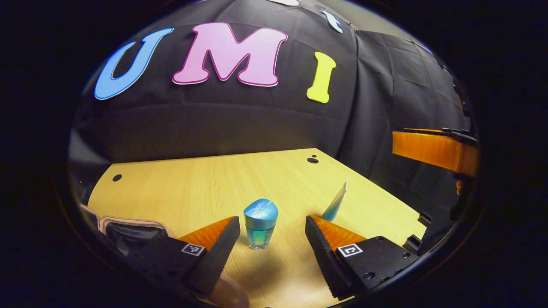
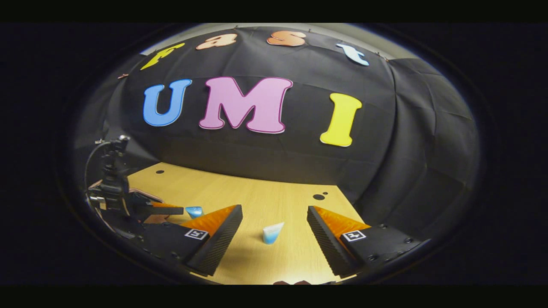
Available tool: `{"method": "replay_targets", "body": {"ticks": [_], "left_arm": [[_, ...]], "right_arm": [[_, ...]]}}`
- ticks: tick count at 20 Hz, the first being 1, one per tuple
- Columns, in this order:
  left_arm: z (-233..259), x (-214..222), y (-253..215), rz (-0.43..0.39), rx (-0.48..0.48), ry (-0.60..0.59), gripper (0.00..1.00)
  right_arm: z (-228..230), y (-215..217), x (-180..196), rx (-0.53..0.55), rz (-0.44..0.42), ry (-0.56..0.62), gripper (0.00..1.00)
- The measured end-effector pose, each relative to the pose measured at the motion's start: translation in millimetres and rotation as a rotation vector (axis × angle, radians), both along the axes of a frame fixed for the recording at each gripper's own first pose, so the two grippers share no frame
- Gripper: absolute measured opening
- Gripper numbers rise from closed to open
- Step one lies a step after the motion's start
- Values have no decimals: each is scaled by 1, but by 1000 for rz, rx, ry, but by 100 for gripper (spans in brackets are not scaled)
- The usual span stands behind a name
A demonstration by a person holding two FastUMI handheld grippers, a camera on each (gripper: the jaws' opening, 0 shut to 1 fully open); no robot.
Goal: First open the suitcase, pack the skin care products into it, and then close the suitcase.
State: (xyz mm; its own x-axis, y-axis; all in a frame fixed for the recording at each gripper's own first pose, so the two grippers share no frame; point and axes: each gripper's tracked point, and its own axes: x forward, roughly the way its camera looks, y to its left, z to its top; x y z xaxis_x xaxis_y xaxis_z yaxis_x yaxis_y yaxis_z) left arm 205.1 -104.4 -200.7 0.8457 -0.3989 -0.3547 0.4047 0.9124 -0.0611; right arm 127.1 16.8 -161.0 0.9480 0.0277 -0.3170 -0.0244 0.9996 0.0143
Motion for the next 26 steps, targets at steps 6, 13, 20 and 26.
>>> {"method": "replay_targets", "body": {"ticks": [6, 13, 20, 26], "left_arm": [[-50, 36, -2, 33, 110, 56, 97], [-68, 38, -4, 43, 161, 119, 52], [-69, 42, -7, 45, 177, 114, 54], [-68, 44, -7, 44, 183, 138, 52]], "right_arm": [[-26, -23, 8, 6, 5, 46, 97], [-99, -17, 20, 49, 74, 155, 97], [-192, 11, 50, 103, 128, 362, 98], [-219, 20, 68, 177, 98, 416, 48]]}}
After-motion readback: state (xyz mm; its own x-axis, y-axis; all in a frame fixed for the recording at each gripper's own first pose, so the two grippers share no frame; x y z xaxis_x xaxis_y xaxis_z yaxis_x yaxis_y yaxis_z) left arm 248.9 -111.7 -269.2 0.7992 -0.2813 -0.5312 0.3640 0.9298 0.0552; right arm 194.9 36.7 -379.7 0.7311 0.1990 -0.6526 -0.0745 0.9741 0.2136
